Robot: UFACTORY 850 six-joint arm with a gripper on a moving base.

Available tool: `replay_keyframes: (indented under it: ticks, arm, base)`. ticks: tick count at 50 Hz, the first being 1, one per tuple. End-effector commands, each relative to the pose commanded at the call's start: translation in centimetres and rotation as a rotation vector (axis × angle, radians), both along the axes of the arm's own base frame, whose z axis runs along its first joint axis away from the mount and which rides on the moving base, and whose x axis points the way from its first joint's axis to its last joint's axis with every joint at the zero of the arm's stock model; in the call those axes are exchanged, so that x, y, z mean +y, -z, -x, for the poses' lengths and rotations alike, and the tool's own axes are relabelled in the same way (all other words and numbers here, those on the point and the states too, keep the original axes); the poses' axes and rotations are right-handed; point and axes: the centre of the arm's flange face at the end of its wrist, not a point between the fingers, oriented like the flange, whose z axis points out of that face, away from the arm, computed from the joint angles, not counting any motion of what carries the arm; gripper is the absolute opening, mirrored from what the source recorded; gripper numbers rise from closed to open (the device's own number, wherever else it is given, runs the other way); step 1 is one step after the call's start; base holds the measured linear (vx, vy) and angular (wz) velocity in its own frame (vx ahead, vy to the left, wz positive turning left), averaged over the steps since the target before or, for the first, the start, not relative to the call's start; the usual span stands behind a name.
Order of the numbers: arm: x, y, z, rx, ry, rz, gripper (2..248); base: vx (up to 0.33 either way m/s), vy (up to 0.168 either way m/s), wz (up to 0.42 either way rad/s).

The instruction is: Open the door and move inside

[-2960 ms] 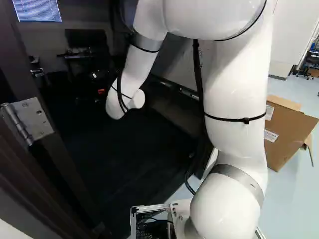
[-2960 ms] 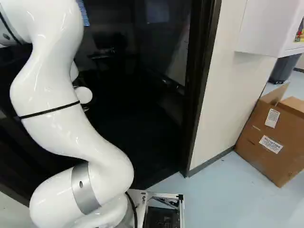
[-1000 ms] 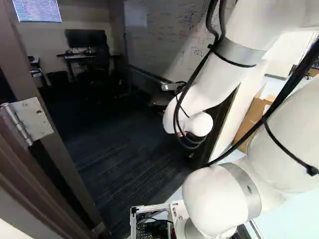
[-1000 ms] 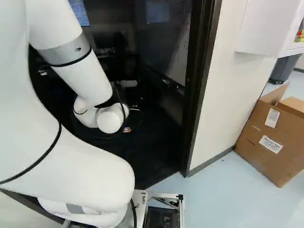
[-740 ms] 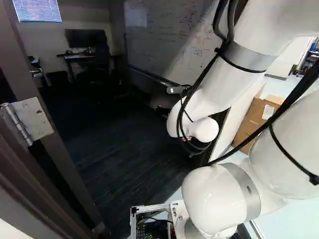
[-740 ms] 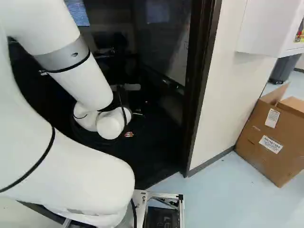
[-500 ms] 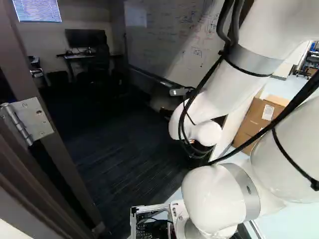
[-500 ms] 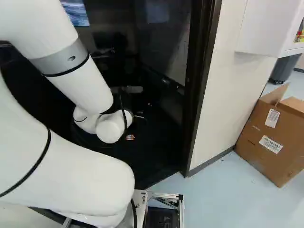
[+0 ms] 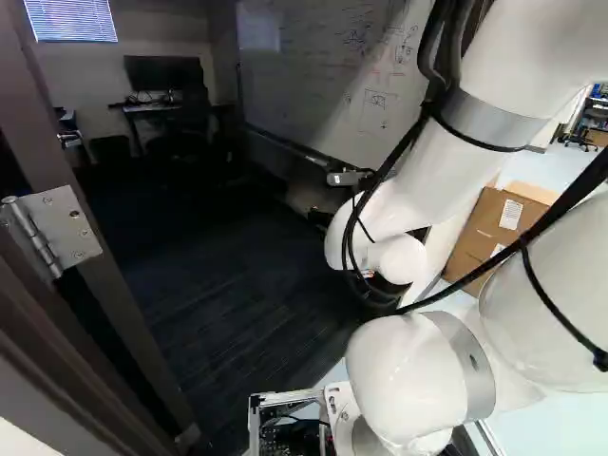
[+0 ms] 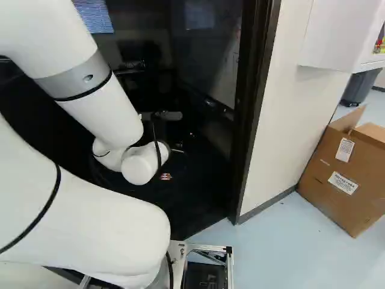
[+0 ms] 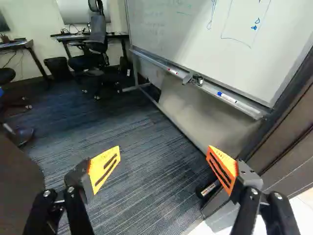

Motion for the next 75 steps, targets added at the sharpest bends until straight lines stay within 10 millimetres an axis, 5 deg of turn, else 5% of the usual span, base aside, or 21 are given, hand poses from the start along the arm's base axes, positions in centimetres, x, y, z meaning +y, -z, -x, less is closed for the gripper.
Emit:
replay_keyframes:
  ticks: [75]
  arm:
    - [0.00, 0.00, 0.00, 0.000, 0.000, 0.000, 247]
  base:
    - [0.046, 0.007, 0.003]
